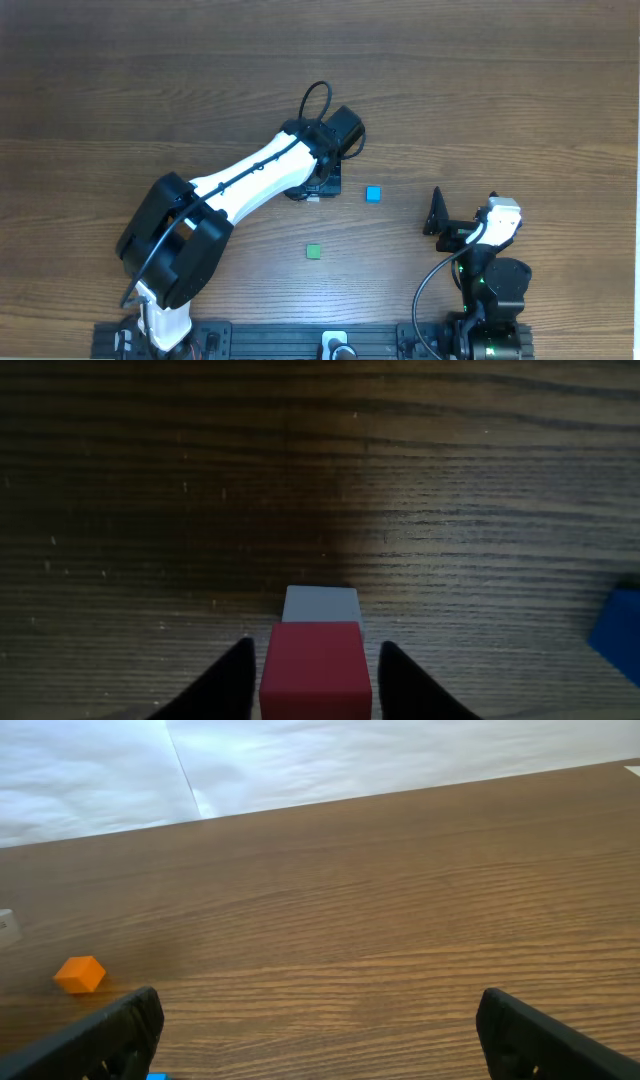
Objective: Stack Cubes
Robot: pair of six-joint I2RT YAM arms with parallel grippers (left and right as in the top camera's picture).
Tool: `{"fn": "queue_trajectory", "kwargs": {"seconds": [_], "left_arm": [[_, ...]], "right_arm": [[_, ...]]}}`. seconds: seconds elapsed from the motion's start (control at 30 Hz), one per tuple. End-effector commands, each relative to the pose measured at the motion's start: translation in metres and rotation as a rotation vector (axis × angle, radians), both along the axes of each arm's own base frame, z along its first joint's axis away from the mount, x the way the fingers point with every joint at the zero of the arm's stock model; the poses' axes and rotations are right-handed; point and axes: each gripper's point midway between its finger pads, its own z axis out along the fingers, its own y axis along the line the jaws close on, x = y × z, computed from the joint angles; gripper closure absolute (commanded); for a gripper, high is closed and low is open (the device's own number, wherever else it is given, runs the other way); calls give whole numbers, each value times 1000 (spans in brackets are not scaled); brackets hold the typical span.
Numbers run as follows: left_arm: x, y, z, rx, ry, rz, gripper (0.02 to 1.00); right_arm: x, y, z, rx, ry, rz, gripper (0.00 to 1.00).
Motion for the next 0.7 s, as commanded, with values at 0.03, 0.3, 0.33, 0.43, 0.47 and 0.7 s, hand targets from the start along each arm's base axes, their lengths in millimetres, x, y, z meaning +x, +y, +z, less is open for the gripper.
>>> {"fn": "queue_trajectory", "kwargs": {"seconds": [0.03,0.3,0.33,0.43,0.47,0.7], "left_arm": [[3,-3,-4,5,1,9,408],[22,-16,20,-41,-51,18,18],[27,-17,27,-50,-62,23,18],[49,-19,52,-84,-108,51,20],[58,-18,60,-97,-125,66,20],[103,0,57,-113,-151,129,23]], "right_arm": [[-1,3,-4,1,17,17,9],[-1,3,-4,1,17,17,7],[-1,3,-4,1,17,17,7],[-1,3,-4,1,17,17,7],[-1,3,-4,1,17,17,9],[-1,3,-4,1,17,17,7]]}}
